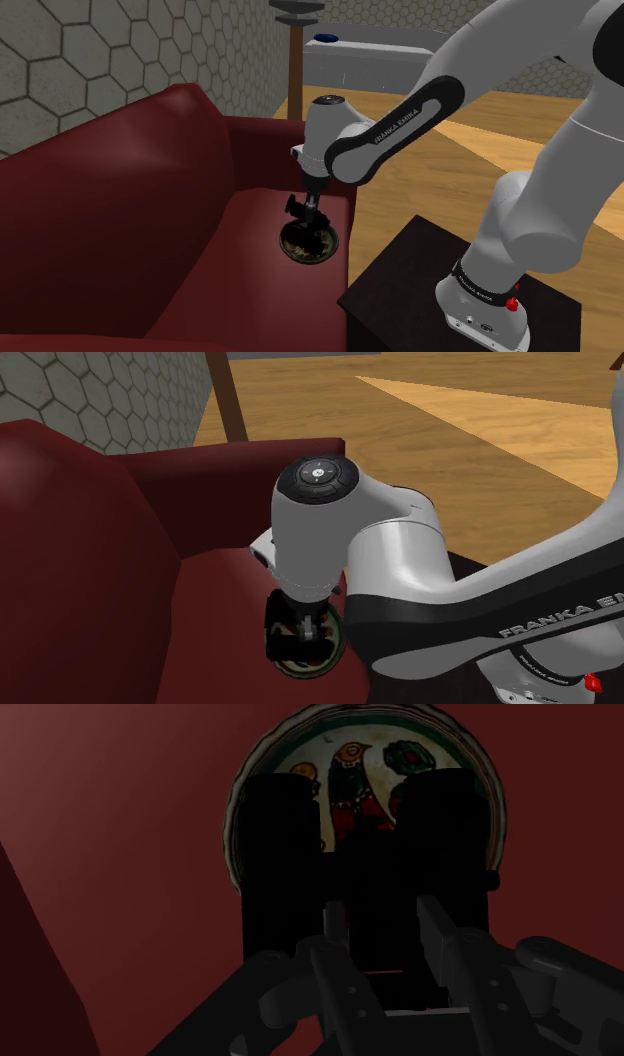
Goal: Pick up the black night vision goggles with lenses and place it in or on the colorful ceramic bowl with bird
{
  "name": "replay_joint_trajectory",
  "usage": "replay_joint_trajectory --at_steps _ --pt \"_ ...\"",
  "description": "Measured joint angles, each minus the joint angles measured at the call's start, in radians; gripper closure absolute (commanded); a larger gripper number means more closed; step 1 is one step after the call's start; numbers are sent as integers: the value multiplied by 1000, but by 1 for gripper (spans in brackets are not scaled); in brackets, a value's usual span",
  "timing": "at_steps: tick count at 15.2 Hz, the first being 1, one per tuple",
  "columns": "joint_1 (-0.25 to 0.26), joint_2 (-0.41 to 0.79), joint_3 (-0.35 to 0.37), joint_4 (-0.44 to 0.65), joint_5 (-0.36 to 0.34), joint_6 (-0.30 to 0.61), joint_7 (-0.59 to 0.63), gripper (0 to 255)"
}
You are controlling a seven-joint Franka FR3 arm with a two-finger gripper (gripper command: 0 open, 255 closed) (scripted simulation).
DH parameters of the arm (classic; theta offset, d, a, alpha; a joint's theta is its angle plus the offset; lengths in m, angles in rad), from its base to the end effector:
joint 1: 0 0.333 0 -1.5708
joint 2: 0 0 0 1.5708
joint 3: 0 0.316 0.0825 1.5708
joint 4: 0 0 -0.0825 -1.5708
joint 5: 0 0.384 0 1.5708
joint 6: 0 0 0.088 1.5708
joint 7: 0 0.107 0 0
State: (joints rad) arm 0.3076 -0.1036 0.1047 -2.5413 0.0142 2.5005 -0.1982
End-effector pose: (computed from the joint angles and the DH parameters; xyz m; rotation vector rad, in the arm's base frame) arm 0.4174 0.1820 0.3150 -2.9957 -0.9253 -0.0975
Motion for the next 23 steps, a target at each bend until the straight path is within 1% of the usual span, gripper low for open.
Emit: replay_joint_trajectory --at_steps 3,9,10,16,18,20,23 --pt "-1 36 1 -4 -6 51 3 255" --pt "-2 38 0 -7 -6 63 2 255" --pt "-2 38 1 -7 -6 63 3 0" --pt "-1 41 2 -15 -6 58 6 0" --pt "-1 7 0 -4 -1 14 0 0" --pt "2 -53 1 1 7 -50 -2 0" --pt "1 -70 -2 14 9 -81 -8 0"
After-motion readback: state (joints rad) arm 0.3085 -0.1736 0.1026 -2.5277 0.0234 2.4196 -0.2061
